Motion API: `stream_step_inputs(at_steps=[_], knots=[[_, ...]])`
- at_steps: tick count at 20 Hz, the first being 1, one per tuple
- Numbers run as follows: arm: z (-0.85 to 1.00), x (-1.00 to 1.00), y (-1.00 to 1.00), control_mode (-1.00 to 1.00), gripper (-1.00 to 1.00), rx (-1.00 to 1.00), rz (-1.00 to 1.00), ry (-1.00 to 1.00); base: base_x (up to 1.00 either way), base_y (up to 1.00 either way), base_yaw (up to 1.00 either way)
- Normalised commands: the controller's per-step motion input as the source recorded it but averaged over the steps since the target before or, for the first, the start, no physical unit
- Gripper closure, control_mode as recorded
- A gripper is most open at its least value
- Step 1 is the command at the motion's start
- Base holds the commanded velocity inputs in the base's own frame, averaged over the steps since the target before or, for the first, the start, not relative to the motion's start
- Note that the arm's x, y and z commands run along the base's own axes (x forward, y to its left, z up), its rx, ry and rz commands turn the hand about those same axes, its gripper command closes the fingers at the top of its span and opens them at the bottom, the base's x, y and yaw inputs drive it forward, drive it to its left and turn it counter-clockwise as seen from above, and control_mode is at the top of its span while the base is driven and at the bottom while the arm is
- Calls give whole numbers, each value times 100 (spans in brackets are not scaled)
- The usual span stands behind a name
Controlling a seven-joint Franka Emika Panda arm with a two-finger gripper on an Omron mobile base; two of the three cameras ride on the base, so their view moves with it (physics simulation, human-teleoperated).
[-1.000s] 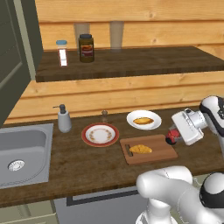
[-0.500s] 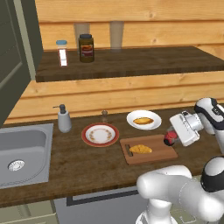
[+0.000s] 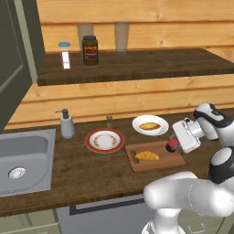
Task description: From the different types of pastries on the counter, select a croissant and place it on the cutting board. Then retrieve a jar of jam from the cabinet and place it alongside the croissant on the cutting board.
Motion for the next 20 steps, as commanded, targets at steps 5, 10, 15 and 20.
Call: stream_step_inputs(at_steps=[5,10,15,20], knots=[[-21,29,0,-100,100,0,0,0,0,0,0],[-28,5,-4,-100,100,0,5,0,0,0,0],[-26,8,-1,-100,100,0,7,1,0,0,0],[-26,12,0,-100,100,0,8,0,0,0,0]])
